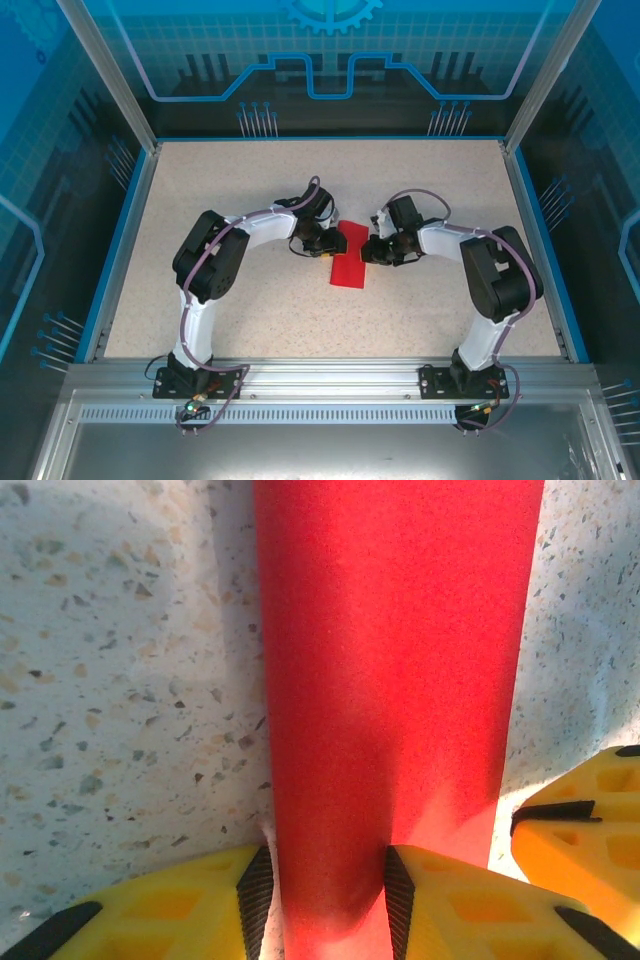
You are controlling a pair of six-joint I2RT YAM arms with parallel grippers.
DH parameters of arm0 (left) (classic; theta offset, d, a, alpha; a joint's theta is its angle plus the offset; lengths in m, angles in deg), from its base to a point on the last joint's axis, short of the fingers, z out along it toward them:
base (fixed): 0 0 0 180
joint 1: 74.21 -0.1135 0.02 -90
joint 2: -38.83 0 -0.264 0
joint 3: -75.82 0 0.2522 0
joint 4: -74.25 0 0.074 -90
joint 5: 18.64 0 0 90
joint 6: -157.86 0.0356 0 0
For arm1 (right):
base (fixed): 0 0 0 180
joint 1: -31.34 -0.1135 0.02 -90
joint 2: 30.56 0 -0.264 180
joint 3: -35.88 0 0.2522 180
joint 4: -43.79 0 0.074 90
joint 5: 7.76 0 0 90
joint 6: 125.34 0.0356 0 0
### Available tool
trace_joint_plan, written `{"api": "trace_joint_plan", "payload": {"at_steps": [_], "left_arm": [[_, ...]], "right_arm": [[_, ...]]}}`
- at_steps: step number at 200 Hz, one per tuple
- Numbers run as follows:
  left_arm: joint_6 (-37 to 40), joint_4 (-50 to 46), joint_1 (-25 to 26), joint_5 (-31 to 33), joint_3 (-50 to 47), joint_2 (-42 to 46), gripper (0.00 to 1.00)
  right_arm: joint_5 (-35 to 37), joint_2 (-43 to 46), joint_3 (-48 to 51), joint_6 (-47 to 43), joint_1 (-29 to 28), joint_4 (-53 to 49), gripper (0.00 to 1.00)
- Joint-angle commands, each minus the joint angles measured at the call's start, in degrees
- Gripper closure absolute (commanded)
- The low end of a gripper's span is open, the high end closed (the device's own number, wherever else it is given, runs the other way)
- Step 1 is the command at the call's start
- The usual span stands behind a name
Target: Fold a paper plane with a square sheet of paper (fold left side to right side)
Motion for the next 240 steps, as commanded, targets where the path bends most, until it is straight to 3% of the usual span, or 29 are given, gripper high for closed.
{"api": "trace_joint_plan", "payload": {"at_steps": [1, 68, 119, 148, 191, 240], "left_arm": [[1.2, -2.7, 1.0, 1.6, 0.3, -2.9, 0.61], [1.5, -3.2, 1.0, 1.9, 0.6, -1.6, 0.6], [2.9, -6.2, 0.5, 4.8, 1.9, 5.0, 0.48], [3.4, -6.7, 0.4, 5.0, 1.9, 9.6, 0.45], [3.3, -3.2, 1.4, -6.3, 1.7, 9.0, 0.66], [2.6, -2.6, 2.3, -7.4, 3.9, 2.7, 0.69]], "right_arm": [[0.4, -2.0, -1.6, 0.0, -0.8, -1.4, 0.86], [3.3, -5.0, -2.2, -2.1, -1.0, -5.6, 0.86], [5.3, -5.8, -2.2, -3.2, -0.9, -7.9, 0.86], [5.2, -6.3, -2.4, -3.3, -0.9, -8.2, 0.86], [5.1, -6.6, -2.6, -3.3, -0.9, -8.2, 0.86], [5.8, -6.4, -2.7, -3.6, -1.0, -8.7, 0.86]]}}
